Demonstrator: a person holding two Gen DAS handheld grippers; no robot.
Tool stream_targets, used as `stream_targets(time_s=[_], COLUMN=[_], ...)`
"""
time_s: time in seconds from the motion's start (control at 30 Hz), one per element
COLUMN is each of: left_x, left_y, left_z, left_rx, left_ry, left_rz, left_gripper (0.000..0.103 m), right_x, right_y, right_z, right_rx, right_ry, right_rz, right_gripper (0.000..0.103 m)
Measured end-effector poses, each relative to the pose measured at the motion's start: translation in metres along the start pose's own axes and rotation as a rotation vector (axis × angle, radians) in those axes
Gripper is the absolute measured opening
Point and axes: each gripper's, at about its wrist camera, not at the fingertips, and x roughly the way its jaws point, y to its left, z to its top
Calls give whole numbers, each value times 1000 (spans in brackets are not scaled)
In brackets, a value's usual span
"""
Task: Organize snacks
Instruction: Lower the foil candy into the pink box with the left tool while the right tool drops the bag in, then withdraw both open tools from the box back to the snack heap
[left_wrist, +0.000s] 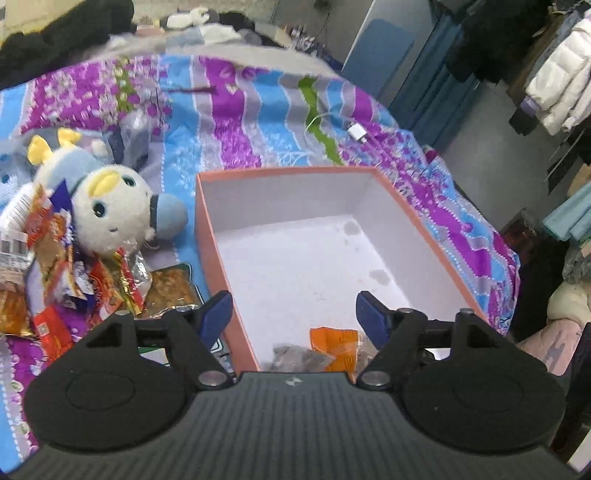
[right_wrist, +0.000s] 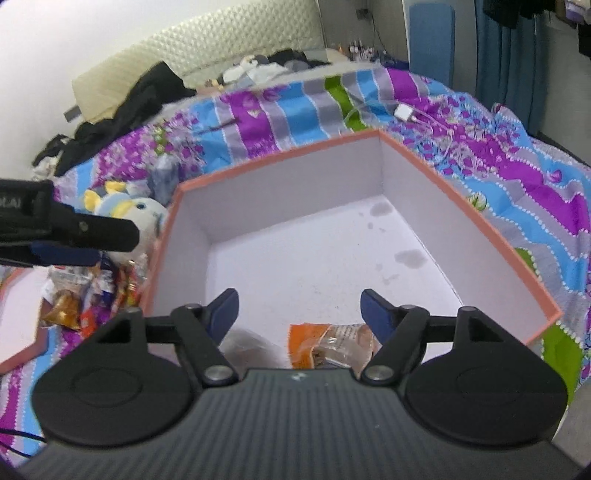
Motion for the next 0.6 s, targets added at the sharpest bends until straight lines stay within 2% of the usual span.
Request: stream_targets(time_s=[0.23, 0.6], left_x=[-80, -188], left_y=[-11, -4], left_z=[-32, -114], left_rx=[21, -16], left_ry=[-81, -172], left_rz=[15, 47], left_gripper=[78, 78], right_x=[-66, -155], right_y=[23, 56], right_z=[-11, -47], right_rx=[-22, -38], right_ry=[-76, -174], right_rz=[32, 99], right_gripper=[74, 74])
